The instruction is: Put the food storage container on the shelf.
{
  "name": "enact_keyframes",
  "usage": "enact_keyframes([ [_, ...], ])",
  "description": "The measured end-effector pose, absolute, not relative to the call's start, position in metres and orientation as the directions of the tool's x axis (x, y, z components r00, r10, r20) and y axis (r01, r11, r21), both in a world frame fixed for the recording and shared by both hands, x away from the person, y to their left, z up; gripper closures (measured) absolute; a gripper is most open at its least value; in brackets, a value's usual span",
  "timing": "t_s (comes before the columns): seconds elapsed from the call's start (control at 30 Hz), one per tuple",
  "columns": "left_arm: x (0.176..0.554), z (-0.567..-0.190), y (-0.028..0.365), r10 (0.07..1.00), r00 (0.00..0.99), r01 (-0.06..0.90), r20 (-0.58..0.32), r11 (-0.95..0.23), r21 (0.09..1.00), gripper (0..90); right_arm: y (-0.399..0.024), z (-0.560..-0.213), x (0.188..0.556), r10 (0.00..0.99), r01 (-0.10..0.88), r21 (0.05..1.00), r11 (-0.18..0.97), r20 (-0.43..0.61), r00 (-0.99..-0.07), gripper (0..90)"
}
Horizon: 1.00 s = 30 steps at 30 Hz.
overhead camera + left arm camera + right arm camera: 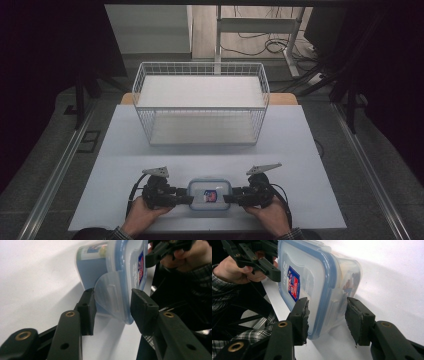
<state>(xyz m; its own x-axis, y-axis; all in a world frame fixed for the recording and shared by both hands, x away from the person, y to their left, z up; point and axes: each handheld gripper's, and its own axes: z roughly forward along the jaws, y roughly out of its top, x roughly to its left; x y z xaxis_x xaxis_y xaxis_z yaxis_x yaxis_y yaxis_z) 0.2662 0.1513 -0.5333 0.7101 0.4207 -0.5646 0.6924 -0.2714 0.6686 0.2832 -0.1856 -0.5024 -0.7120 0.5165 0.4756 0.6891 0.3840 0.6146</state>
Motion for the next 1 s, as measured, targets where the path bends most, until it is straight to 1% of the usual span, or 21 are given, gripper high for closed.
enact_keyframes([
  [0.2,0.269,-0.532,0.153,0.435,0.686,0.712,-0.583,-0.240,0.660,57.9,-0.183,-0.501,0.284,0.524,0.689,0.622,0.371,0.472,-0.709,54.2],
  [0.33,0.272,-0.527,0.157,0.420,0.680,0.717,-0.601,-0.206,0.666,58.0,-0.184,-0.491,0.288,0.519,0.682,0.659,0.317,0.482,-0.706,55.3],
  [0.57,0.277,-0.508,0.162,0.431,0.691,0.698,-0.581,-0.187,0.691,58.0,-0.184,-0.479,0.295,0.497,0.669,0.687,0.285,0.491,-0.716,55.9],
  [0.73,0.281,-0.490,0.166,0.446,0.705,0.675,-0.552,-0.181,0.716,57.9,-0.181,-0.467,0.300,0.486,0.645,0.711,0.279,0.474,-0.734,55.9],
  [1.0,0.295,-0.465,0.172,0.450,0.719,0.654,-0.530,-0.182,0.734,58.0,-0.174,-0.442,0.315,0.472,0.613,0.739,0.280,0.450,-0.758,56.1],
])
